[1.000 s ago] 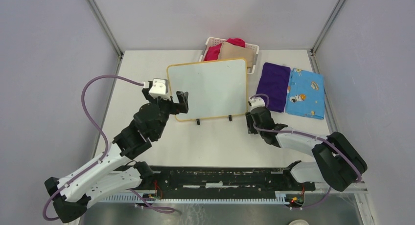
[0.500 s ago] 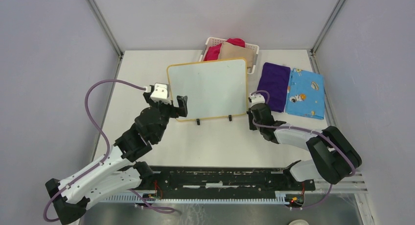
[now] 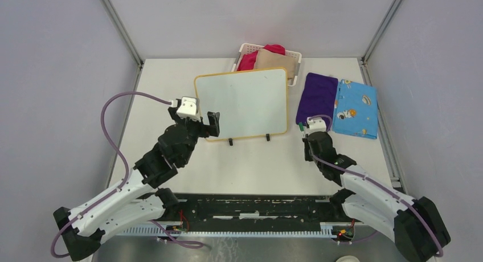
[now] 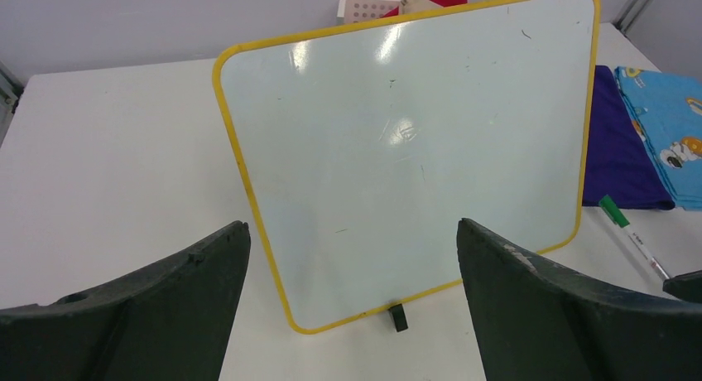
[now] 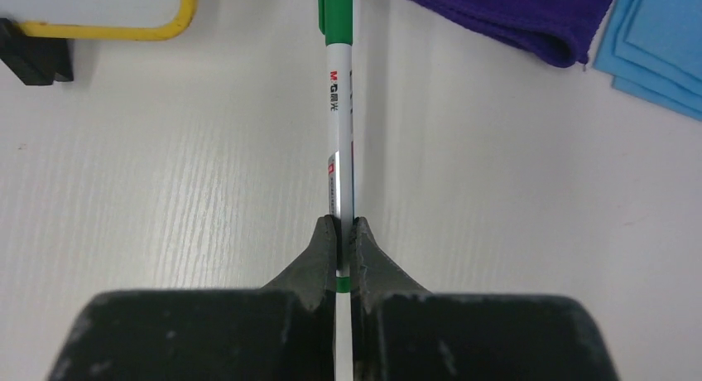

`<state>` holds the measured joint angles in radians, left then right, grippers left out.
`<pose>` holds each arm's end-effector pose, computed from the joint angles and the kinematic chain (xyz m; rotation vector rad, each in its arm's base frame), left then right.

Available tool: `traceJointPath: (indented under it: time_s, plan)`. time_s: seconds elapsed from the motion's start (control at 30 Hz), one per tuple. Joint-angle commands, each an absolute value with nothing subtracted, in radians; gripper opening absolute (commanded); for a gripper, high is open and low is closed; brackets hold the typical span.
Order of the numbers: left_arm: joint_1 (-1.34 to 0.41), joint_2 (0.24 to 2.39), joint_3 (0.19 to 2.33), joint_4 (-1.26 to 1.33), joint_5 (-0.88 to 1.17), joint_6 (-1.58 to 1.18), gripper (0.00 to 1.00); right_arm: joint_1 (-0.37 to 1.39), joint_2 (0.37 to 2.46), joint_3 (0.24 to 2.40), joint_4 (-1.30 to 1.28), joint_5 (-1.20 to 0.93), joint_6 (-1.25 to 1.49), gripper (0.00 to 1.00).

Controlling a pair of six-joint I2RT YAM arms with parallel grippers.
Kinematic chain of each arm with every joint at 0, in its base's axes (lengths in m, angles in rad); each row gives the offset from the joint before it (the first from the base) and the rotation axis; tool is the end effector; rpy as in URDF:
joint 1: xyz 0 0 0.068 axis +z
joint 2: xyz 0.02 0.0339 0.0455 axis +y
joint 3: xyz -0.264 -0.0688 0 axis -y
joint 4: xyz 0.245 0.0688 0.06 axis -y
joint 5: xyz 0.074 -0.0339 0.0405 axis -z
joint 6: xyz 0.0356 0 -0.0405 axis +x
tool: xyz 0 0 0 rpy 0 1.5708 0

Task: Write a sentence on the whiteboard
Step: Open the whiteboard marker at the center of the board.

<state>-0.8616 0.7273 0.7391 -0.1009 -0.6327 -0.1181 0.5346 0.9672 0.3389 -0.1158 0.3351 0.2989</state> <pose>0.1263 -0.1148 0.3428 0.1330 1.6419 -0.2233 0.1633 0.0831 0.1625 -0.0992 2.2632 0.0517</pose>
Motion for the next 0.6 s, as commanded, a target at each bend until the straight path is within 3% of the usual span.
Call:
traceJointPath:
  time_s: [0.0,0.23,0.33,0.57]
  plan:
    - [-0.862,0.747,0.753,-0.044,-0.629,-0.174,1.00,0.533,0.835,0.424,-0.243,0.382,0.277,0.00]
    - [-0.862,0.776,0.798,-0.004,-0.512,-0.240,1.00,0.534,0.601,0.548,-0.287,0.240,0.182,0.00]
    - [-0.862,0.795,0.856,0.029,-0.422,-0.303,1.00,0.533,0.536,0.593,-0.235,0.048,0.130,0.00]
    - [-0.862,0.885,1.058,-0.062,0.002,-0.428,1.00,0.533,0.489,0.625,-0.010,-0.420,0.198,0.00]
